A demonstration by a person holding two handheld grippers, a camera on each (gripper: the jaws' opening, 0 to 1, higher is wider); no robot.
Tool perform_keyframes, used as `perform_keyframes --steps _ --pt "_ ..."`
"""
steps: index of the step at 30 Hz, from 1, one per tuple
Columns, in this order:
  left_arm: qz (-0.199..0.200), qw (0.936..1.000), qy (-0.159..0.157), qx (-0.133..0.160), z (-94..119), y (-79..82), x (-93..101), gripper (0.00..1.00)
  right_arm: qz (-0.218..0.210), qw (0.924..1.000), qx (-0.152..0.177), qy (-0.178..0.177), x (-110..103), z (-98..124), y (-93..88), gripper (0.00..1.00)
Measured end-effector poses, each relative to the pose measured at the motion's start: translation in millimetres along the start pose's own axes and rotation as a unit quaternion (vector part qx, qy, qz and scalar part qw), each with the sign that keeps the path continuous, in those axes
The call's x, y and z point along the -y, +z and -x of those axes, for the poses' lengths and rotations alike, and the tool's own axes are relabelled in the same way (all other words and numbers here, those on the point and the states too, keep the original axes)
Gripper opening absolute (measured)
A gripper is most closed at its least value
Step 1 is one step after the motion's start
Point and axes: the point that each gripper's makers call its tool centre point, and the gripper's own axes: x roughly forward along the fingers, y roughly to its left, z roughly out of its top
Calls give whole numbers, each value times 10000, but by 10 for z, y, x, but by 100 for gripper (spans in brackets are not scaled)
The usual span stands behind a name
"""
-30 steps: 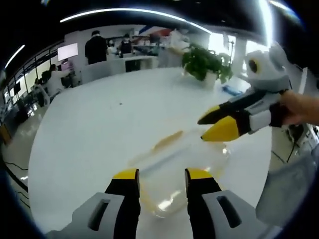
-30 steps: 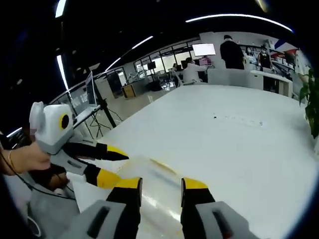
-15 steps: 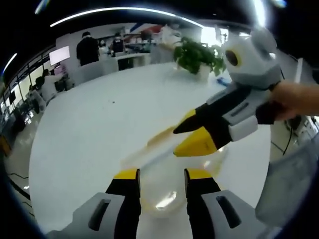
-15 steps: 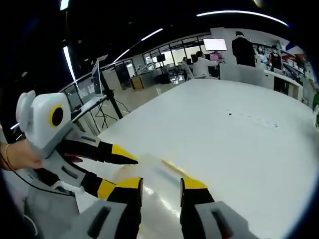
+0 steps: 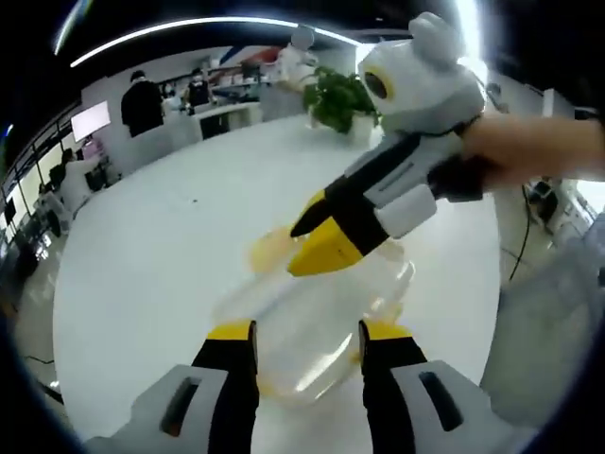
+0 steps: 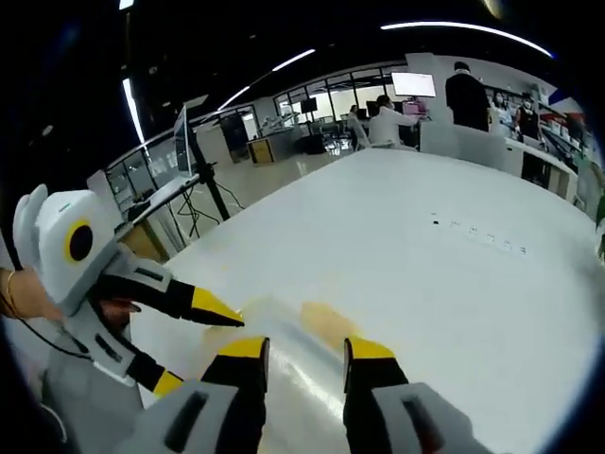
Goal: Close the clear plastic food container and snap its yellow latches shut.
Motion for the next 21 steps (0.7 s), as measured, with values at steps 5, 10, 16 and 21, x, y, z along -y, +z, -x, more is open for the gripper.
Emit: perform_keyframes --steps 5,10,16,21 --pt "-297 9991 -255 144 1 -2 127 46 -119 9989 -121 445 -119 -49 -12 37" --pt "-589 9974 -364 214 -21 -42 205 49 264 9975 -294 587 -120 -73 15 40" --pt "-1402 9893 -345 224 -87 -68 225 47 882 9910 -647 769 -62 -144 24 45" --pt "-1824 9826 -338 98 -130 -114 242 50 1091 9826 -957 1163 -61 -198 -61 45"
